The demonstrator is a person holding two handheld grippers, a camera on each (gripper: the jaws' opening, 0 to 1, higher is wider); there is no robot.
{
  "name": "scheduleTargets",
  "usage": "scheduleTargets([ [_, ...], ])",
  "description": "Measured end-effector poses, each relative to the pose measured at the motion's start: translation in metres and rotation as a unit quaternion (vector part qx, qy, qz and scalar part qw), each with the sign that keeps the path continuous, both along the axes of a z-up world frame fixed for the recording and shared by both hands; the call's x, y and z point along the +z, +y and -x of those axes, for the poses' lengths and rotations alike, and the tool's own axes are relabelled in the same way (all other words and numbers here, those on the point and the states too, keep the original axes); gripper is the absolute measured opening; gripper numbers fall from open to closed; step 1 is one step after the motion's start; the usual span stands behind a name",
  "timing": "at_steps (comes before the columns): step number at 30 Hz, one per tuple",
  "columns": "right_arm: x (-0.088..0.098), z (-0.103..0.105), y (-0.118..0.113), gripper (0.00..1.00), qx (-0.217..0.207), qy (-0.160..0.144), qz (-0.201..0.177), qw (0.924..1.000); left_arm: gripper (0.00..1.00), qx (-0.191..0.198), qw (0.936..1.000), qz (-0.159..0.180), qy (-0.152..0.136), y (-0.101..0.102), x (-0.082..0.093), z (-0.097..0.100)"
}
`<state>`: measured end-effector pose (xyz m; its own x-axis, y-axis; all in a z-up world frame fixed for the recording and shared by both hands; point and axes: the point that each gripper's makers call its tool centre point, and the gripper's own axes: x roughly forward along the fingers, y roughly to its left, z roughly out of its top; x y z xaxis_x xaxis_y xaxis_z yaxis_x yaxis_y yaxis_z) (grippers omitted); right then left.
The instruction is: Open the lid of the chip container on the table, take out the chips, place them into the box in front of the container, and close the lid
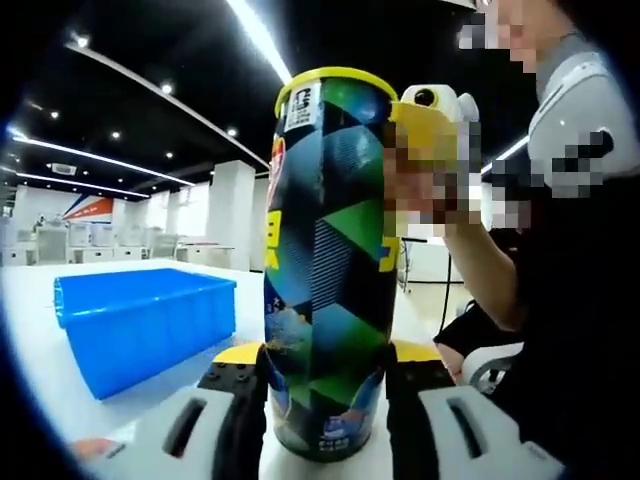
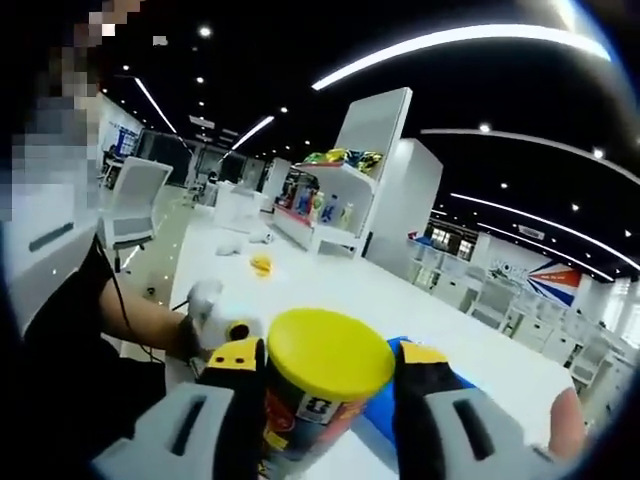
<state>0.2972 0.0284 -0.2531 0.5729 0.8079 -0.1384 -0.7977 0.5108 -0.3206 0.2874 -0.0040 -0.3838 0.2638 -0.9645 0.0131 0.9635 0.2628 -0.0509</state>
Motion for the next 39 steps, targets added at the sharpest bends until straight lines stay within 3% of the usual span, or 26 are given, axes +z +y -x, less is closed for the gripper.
scheduleTargets([
  [7, -0.0006, -0.0001, -0.0006, 0.44, -0.014, 0.023, -0.015, 0.9995, 0.46, 0.002, 1.0, -0.004, -0.006, 0.0, -0.0007, 0.0006],
  [18, 0.0032, 0.001, -0.0005, 0.42, -0.015, 0.052, -0.088, 0.9947, 0.46, 0.004, 0.9999, -0.007, -0.009, 0.0003, -0.001, 0.0017],
  [33, 0.0056, 0.0008, -0.0003, 0.42, -0.014, 0.057, -0.143, 0.988, 0.46, 0.007, 0.9999, -0.008, -0.008, 0.0013, -0.0009, 0.0011],
  [39, 0.0069, 0.0003, -0.0001, 0.43, -0.014, 0.074, -0.162, 0.9839, 0.46, 0.008, 0.9999, -0.009, -0.008, 0.0015, -0.0009, 0.0011],
])
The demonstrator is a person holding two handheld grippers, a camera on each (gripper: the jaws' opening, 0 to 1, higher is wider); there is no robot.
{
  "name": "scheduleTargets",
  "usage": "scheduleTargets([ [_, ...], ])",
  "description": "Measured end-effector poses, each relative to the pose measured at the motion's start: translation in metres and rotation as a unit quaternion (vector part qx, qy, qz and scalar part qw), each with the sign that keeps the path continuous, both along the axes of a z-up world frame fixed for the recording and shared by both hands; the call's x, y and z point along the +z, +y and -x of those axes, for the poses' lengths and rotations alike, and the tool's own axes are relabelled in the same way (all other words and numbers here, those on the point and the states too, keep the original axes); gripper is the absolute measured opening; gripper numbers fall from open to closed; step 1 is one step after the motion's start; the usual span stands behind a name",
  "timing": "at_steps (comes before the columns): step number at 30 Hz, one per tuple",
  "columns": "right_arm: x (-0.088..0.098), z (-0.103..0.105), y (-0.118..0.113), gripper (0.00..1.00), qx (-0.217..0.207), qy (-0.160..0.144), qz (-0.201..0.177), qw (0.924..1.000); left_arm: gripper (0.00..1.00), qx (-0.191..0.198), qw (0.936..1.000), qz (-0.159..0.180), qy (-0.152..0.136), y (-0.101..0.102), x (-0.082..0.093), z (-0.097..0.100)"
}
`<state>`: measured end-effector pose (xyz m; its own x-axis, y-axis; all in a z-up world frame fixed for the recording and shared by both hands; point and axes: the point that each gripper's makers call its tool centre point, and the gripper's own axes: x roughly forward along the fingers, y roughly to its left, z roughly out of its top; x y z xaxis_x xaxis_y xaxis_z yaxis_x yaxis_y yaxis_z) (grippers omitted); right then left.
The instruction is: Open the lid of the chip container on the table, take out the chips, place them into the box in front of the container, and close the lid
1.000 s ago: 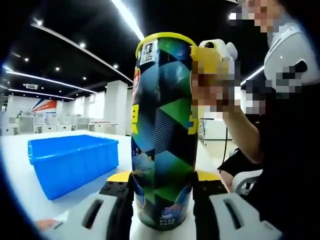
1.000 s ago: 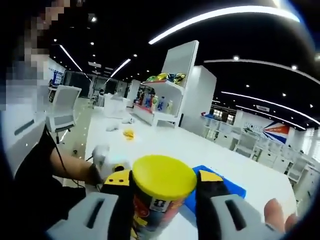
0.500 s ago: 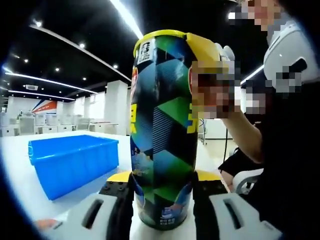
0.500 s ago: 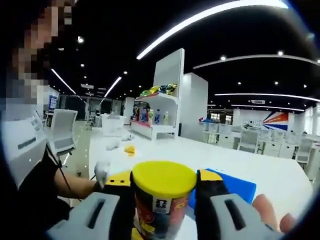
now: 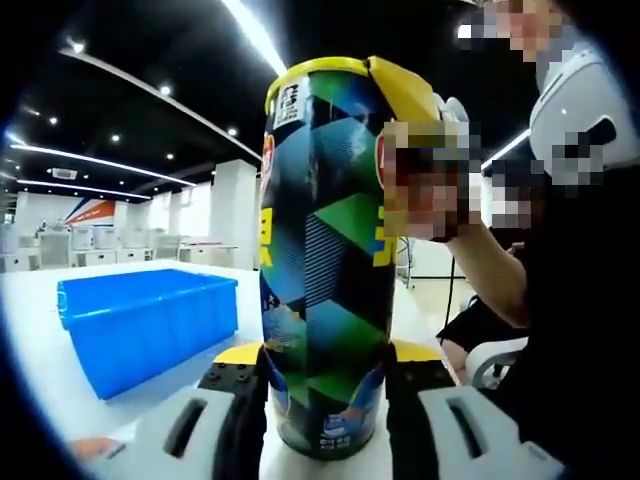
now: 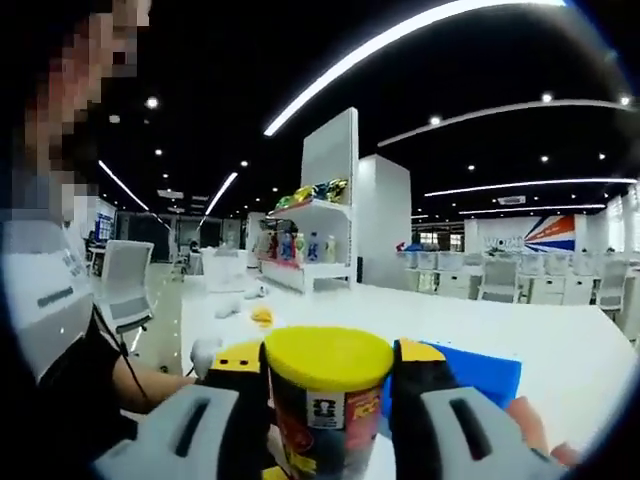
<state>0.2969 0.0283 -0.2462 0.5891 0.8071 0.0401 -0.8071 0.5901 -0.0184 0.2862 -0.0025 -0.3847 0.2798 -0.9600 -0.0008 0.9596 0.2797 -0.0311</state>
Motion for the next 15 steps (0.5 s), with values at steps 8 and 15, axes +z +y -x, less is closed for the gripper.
scheduleTargets([
  [8, 0.003, -0.0007, -0.0014, 0.42, 0.01, 0.028, -0.037, 0.9989, 0.46, 0.001, 1.0, -0.001, 0.0, 0.0001, -0.0003, -0.0002],
  [15, 0.0041, -0.0025, -0.0018, 0.43, 0.011, 0.035, -0.045, 0.9983, 0.46, 0.002, 1.0, -0.002, -0.001, 0.0004, -0.0005, -0.001],
])
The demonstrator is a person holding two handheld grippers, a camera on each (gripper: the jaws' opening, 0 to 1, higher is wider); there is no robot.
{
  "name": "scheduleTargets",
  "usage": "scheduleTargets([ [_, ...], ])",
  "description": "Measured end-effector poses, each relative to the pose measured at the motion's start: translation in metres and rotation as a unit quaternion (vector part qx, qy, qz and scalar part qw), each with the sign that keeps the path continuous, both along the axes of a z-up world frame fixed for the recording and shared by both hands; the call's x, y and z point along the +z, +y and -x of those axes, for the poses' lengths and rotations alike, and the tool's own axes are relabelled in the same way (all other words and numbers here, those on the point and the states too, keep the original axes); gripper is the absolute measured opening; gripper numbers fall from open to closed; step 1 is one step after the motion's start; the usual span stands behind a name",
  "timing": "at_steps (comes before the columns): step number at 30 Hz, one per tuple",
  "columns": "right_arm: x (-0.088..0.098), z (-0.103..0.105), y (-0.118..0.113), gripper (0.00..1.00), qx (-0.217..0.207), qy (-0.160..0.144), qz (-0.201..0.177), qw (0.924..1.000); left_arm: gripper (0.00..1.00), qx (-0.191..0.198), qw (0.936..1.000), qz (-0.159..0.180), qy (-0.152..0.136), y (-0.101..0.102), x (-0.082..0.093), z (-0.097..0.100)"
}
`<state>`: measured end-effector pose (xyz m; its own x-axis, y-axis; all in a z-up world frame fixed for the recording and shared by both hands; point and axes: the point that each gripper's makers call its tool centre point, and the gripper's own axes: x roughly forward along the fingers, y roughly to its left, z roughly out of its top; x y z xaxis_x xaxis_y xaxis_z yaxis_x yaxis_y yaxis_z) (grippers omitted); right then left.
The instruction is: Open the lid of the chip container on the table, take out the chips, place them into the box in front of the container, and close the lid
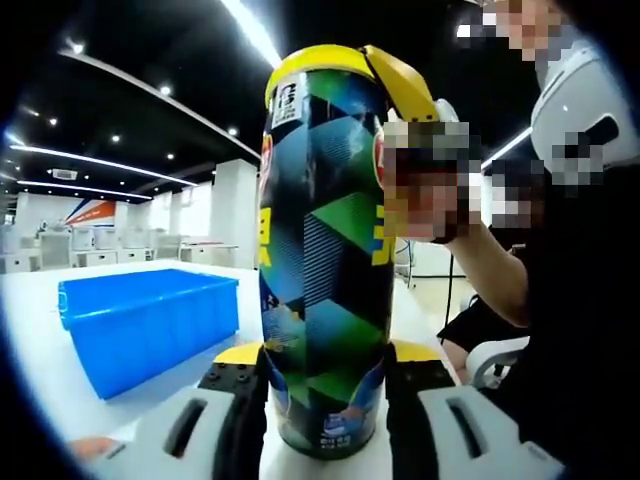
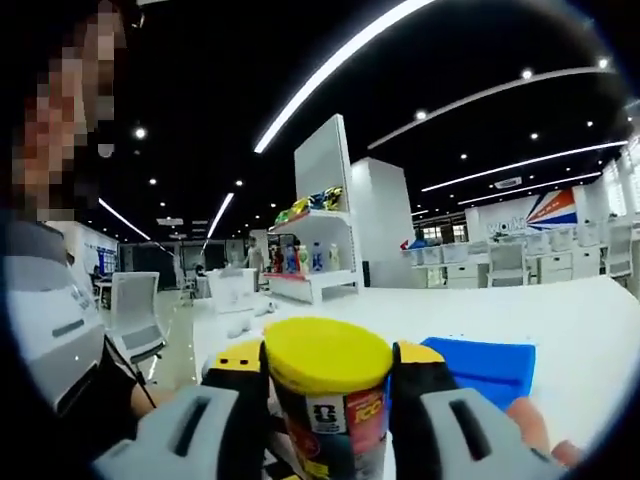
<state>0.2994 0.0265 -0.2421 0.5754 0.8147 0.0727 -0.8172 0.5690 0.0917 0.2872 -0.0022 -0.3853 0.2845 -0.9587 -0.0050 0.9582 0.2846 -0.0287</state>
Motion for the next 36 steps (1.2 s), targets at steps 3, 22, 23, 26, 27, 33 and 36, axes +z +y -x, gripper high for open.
scheduleTargets([
  [3, 0.0, 0.0, 0.001, 0.43, 0.001, 0.001, -0.001, 1.0, 0.46, 0.0, 1.0, -0.001, 0.0, 0.0, 0.0, 0.0],
  [22, 0.026, -0.003, -0.023, 0.06, -0.017, -0.008, -0.045, 0.9988, 0.46, -0.007, 0.9999, -0.003, -0.006, -0.001, -0.002, 0.002],
  [23, 0.025, -0.003, -0.022, 0.06, -0.02, -0.01, -0.041, 0.9989, 0.46, -0.007, 0.9999, -0.003, -0.006, -0.001, -0.001, 0.002],
  [26, 0.025, -0.004, -0.022, 0.04, -0.02, -0.014, -0.039, 0.9989, 0.46, -0.007, 0.9999, -0.002, -0.007, -0.001, -0.001, 0.002],
  [27, 0.025, -0.005, -0.023, 0.03, -0.023, -0.016, -0.04, 0.9988, 0.46, -0.008, 0.9999, -0.002, -0.007, -0.001, -0.001, 0.002],
  [33, 0.03, -0.005, -0.025, 0.02, -0.027, -0.023, -0.044, 0.9984, 0.46, -0.007, 0.9999, 0.0, -0.008, 0.0, -0.001, 0.002],
  [36, 0.031, -0.005, -0.027, 0.01, -0.035, -0.032, -0.04, 0.9981, 0.46, -0.007, 0.9999, 0.0, -0.008, 0.0, -0.001, 0.002],
])
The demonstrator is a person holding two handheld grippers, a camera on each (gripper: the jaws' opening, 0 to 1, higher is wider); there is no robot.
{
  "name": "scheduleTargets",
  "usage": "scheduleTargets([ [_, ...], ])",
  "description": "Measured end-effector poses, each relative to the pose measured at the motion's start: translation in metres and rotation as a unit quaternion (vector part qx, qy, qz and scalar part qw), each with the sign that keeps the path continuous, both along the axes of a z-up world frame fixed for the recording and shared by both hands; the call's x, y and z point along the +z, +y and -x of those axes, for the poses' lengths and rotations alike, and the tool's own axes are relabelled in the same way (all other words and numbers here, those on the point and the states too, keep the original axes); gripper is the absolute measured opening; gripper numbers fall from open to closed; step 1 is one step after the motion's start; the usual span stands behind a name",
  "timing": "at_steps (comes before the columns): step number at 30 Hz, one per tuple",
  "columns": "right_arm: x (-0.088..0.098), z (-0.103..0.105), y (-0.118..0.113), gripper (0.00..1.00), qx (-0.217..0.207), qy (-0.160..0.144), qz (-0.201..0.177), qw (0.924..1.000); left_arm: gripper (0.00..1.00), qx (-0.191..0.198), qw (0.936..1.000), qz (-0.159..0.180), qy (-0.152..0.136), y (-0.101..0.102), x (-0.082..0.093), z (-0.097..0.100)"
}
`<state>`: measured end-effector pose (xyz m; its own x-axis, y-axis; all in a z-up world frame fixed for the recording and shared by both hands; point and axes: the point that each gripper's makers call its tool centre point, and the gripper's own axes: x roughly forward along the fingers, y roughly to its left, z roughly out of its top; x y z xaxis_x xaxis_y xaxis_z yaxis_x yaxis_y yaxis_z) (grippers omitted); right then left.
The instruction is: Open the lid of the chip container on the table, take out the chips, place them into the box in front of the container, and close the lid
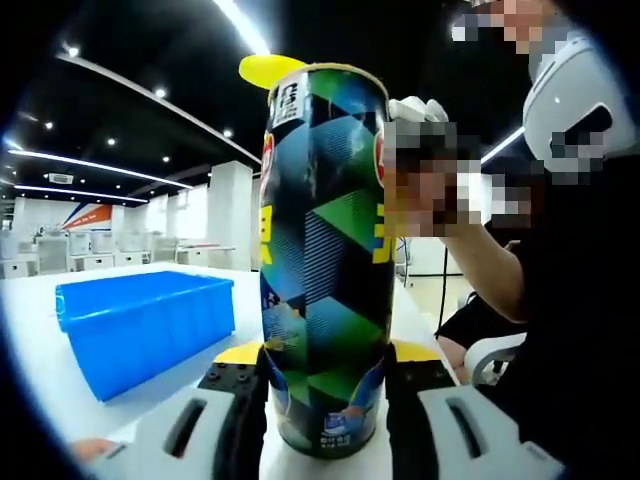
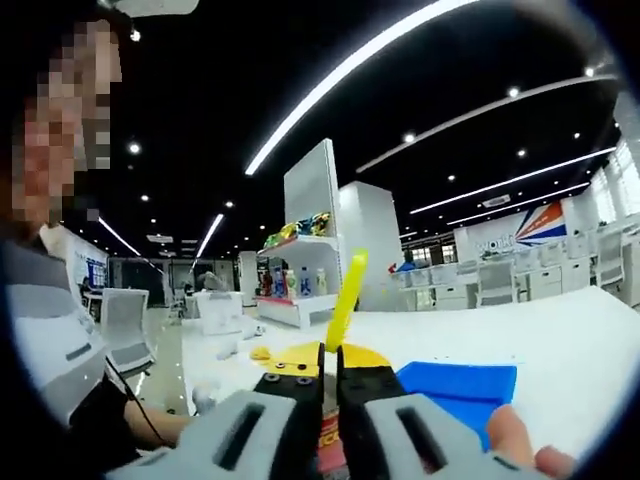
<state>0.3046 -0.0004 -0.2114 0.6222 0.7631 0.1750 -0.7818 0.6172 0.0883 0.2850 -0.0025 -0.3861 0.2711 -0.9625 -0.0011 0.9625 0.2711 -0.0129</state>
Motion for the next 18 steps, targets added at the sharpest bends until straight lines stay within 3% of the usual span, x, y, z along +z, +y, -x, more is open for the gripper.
scheduleTargets([
  [8, 0.014, -0.004, -0.02, 0.0, -0.043, -0.032, -0.002, 0.9986, 0.46, 0.001, 1.0, 0.0, 0.0, 0.0, 0.0, 0.0],
  [13, 0.027, -0.011, -0.052, 0.0, -0.109, -0.072, 0.023, 0.9912, 0.46, 0.002, 1.0, -0.001, -0.001, 0.0, 0.0, 0.0],
  [18, 0.031, -0.017, -0.091, 0.0, -0.157, -0.071, 0.032, 0.9846, 0.46, 0.004, 1.0, -0.003, -0.003, 0.001, -0.001, 0.0],
])
